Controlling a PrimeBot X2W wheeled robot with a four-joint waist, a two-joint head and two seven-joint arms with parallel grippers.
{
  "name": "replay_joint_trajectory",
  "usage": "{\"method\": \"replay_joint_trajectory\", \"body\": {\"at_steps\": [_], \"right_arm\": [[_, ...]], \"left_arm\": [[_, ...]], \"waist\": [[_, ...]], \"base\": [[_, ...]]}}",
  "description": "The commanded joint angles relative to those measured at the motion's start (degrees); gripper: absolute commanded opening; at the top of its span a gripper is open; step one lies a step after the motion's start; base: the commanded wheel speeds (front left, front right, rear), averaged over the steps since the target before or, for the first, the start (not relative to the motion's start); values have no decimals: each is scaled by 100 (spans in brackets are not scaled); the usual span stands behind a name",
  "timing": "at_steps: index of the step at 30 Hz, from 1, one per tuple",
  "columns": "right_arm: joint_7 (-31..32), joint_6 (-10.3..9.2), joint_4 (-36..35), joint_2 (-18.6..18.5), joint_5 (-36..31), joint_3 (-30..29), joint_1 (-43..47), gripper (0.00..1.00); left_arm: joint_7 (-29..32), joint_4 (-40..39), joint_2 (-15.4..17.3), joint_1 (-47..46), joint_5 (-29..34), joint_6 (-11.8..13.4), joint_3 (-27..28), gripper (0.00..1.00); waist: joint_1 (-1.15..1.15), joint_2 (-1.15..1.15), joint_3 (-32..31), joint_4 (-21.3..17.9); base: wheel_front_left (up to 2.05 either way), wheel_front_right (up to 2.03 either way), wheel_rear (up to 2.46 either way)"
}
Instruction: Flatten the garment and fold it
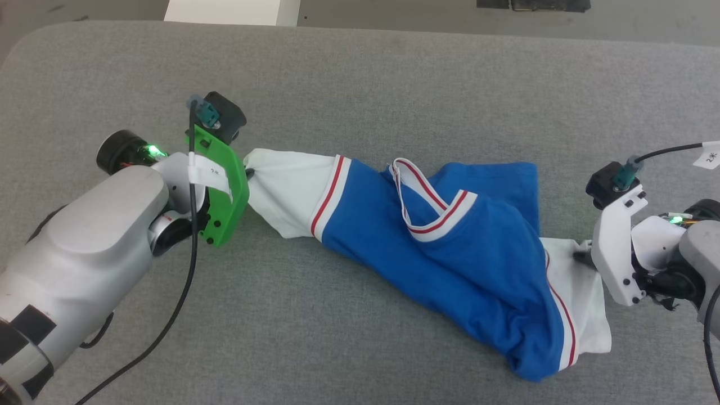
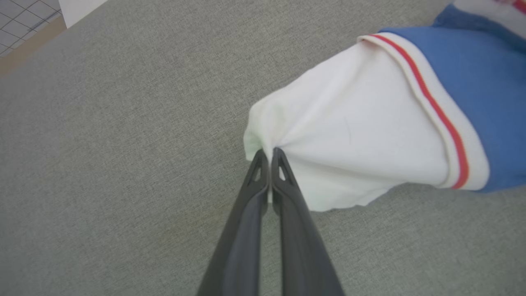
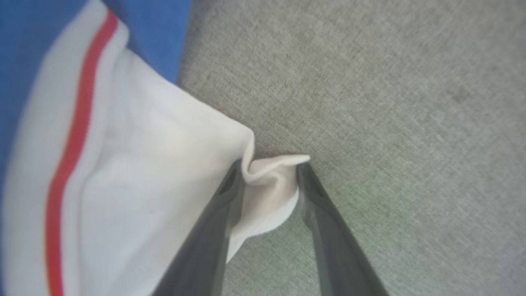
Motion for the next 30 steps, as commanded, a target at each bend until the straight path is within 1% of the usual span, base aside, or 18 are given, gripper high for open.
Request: {"method": "replay_joint_trajectory", "body": {"at_steps": [1,6,8,11,15,16,19,20,24,26,30], "right_arm": [[-128,-14,215,261,70,290,242,0],[-837,-14,266,178,148,368,58,0],[-1243,-14,202,107,285,311,21,0],[-1793,-14,37,-80,279,221,-120,0],[-2327,-14,-255,-309,313,69,-284,0],[-2532,-14,-363,-386,275,19,-370,0],[-2971,-14,-532,-489,186,-148,-565,0],[-3171,-14,-557,-505,144,-269,-671,0],[-3838,-14,-434,-433,-104,-745,-1138,0],[-4127,-14,-311,-315,-185,-1017,-1362,0],[-4408,-14,-107,-109,-497,-1335,-1793,0]], "left_arm": [[-60,57,6,61,27,-19,-6,0],[-215,192,24,318,-35,-27,-24,0],[-308,221,11,403,-67,-30,-25,0],[-625,204,27,389,-91,-13,110,0],[-1017,119,101,231,52,104,250,0],[-1154,70,133,148,118,168,307,0],[-1331,-37,189,-24,195,230,411,0],[-1418,-87,202,-116,242,305,468,0],[-1822,-194,226,-463,430,561,698,0],[-2061,-205,213,-643,548,687,806,0],[-2490,-137,167,-1034,739,889,1027,0]], "waist": [[0,0,-165,-112],[0,0,-605,-293],[0,0,-811,-330],[0,0,-1042,-384],[0,0,-1301,-446],[0,0,-1360,-465],[0,0,-1468,-494],[0,0,-1489,-505],[0,0,-1524,-546],[0,0,-1522,-547],[0,0,-1411,-531]], "base": [[0,0,0],[0,0,0],[0,0,0],[0,0,0],[0,0,0],[0,0,0],[0,0,0],[0,0,0],[0,0,0],[0,0,0],[0,0,0]]}}
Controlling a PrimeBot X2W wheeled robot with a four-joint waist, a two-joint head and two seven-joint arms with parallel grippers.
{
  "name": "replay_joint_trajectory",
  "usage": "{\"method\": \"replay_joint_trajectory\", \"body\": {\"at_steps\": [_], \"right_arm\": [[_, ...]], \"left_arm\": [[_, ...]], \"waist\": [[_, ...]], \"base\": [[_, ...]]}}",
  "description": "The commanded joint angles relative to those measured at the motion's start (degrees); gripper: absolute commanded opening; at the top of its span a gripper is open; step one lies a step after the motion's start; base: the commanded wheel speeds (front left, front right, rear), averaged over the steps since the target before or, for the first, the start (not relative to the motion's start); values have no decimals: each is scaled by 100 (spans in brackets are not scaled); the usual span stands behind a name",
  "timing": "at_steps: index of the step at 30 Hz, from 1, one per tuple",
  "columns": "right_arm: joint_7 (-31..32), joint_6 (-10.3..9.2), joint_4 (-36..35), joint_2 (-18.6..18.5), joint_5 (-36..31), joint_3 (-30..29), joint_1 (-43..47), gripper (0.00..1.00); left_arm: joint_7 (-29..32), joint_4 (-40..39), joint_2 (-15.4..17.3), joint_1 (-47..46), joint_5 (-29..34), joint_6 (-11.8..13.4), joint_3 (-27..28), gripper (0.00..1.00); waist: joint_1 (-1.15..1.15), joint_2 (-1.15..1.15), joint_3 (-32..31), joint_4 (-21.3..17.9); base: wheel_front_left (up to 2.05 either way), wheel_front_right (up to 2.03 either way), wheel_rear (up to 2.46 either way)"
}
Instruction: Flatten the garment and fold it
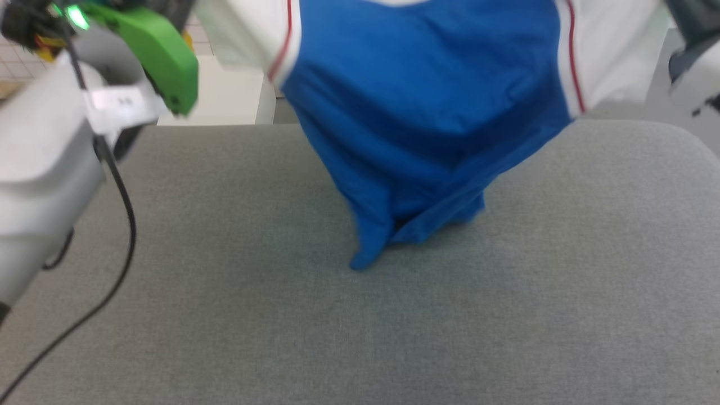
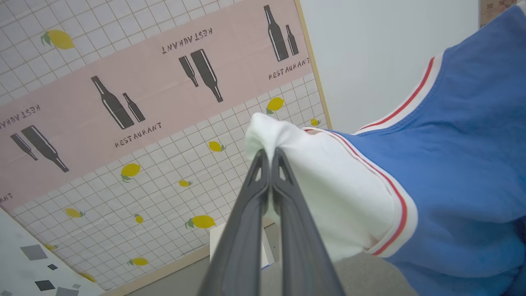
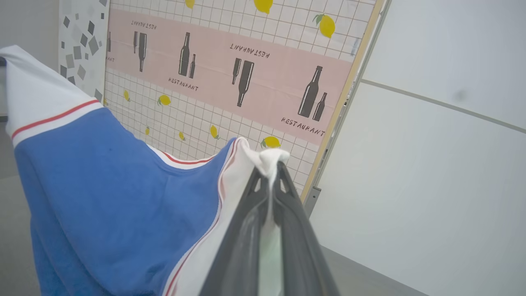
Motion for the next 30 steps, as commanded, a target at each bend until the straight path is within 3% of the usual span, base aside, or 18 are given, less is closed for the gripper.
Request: {"method": "replay_joint_trajectory", "body": {"at_steps": [1,5,10,15,24,30], "right_arm": [[-57,-9,65,105,-155,-46,-175,0],[-144,-9,264,417,-368,-263,-641,0],[-248,-9,693,654,-1107,-435,-1419,0],[-244,-9,1171,1001,-1314,-873,-2146,0],[-438,-9,1927,1214,-2216,-1510,-3682,0],[-667,-9,2264,1333,-2682,-1805,-4385,0]], "left_arm": [[-119,55,-28,-199,107,81,57,0],[-366,291,-119,-653,188,170,265,0],[-689,628,-232,-1350,357,264,498,0],[-864,971,-335,-2005,507,285,662,0],[-1070,1449,-443,-3281,701,312,1077,0],[-1129,1446,-404,-3631,883,429,1371,0]], "waist": [[0,0,108,30],[0,0,374,39],[0,0,939,45],[0,0,1582,52],[0,0,2611,67],[0,0,2857,115]], "base": [[0,0,0],[0,0,0],[0,0,0],[0,0,0],[0,0,0],[0,0,0]]}}
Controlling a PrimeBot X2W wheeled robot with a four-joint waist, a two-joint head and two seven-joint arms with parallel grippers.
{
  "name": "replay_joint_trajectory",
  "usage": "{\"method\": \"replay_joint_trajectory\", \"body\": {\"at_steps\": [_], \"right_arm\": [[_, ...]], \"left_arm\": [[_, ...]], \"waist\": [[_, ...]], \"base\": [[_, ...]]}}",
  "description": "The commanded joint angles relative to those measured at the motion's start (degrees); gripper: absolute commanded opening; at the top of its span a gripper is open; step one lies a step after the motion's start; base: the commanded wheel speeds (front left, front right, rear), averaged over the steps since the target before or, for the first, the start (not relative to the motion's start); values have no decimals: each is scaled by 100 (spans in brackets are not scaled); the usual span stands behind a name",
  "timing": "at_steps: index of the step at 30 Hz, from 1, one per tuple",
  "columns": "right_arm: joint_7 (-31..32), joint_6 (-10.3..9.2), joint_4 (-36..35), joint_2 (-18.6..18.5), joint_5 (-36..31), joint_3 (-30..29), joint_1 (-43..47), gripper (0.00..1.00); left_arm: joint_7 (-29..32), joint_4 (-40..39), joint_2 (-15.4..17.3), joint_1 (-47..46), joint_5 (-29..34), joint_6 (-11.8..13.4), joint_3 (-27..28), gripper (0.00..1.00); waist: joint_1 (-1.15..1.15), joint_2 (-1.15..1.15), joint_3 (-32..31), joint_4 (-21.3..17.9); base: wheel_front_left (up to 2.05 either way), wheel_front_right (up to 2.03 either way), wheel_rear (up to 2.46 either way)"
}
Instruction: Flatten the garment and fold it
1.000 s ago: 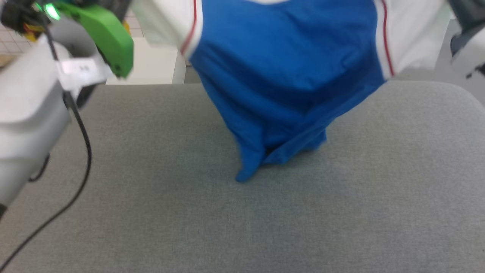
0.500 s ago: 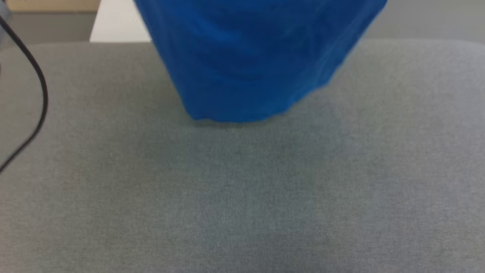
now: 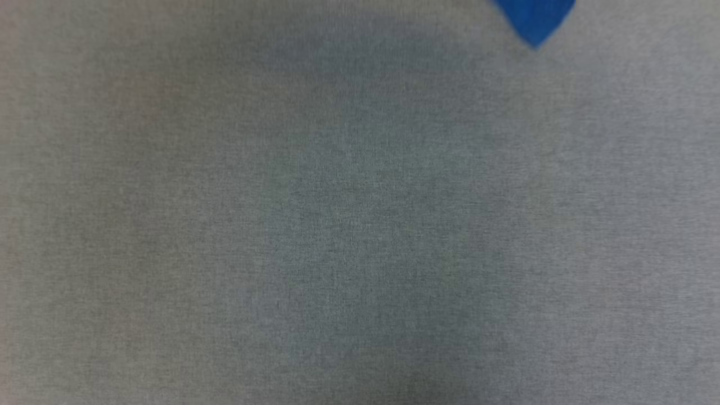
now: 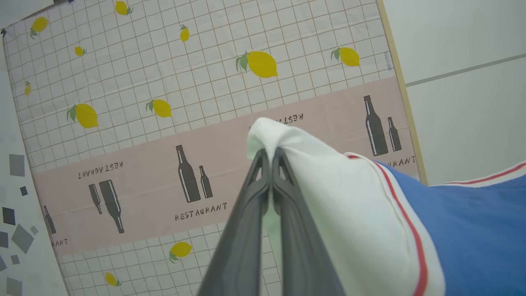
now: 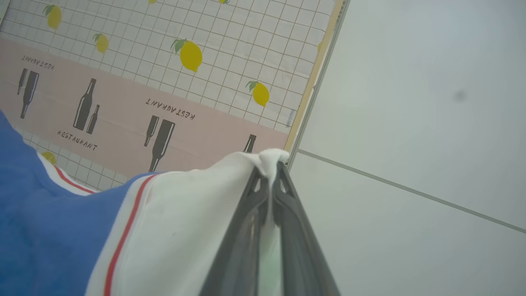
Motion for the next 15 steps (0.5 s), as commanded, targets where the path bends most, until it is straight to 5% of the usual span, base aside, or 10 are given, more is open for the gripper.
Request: {"method": "replay_joint_trajectory", "body": {"at_steps": [1,15], "right_arm": [[-56,-10,83,34,-94,-37,-129,0],[-198,-10,299,267,-293,86,684,0]], "left_arm": [[-41,-51,24,-99,107,46,86,0],[-45,-628,190,1309,313,128,776,0]], "waist": [[-2,0,289,59],[-2,0,16,25]], "base": [[0,0,0],[0,0,0]]}}
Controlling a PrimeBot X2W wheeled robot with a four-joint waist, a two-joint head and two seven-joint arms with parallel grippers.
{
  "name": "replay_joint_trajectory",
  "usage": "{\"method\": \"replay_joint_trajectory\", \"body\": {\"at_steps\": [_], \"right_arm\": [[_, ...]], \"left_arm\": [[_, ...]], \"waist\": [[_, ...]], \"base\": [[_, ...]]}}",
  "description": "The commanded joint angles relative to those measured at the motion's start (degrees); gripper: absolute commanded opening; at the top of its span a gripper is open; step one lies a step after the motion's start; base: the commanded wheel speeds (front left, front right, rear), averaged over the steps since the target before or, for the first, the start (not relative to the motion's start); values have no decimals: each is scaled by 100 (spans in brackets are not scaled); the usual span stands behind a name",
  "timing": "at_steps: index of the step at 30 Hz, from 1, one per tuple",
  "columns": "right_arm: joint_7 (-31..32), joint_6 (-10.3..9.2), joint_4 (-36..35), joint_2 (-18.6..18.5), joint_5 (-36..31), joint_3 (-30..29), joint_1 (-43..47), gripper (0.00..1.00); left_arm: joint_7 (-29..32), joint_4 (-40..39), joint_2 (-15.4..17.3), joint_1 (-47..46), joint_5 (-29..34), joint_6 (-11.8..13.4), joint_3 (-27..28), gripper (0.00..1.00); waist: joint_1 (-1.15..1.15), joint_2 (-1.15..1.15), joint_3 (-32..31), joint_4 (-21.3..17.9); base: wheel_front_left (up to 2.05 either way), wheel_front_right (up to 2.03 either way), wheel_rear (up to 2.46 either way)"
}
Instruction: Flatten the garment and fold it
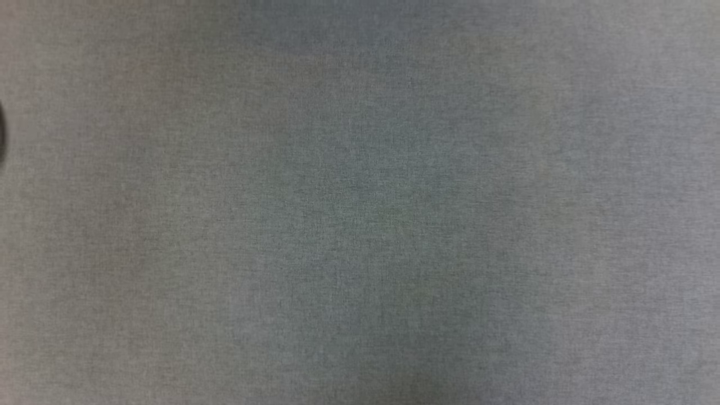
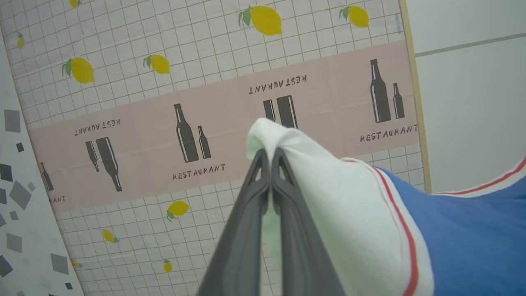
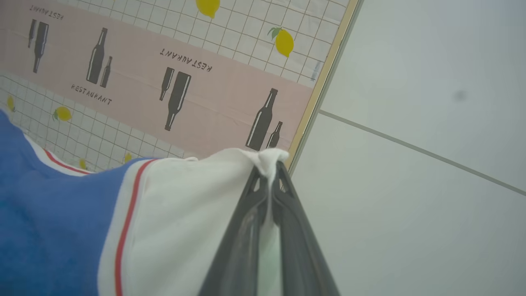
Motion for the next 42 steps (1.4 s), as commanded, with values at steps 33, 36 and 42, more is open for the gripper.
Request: {"method": "replay_joint_trajectory", "body": {"at_steps": [33,36,42], "right_arm": [[-26,-10,-2515,-649,900,272,8249,0],[42,-10,-2658,-647,904,133,8834,0],[202,-10,-2900,-628,839,-259,9746,0]], "left_arm": [[-21,-1853,-684,9275,-19,-288,2608,0],[-21,-1884,-683,9707,-2,-231,2642,0],[-21,-1891,-729,10298,66,-161,2872,0]], "waist": [[-1,0,-2688,-93],[-1,0,-2801,-129],[-1,0,-2945,-128]], "base": [[0,0,0],[0,0,0],[0,0,0]]}}
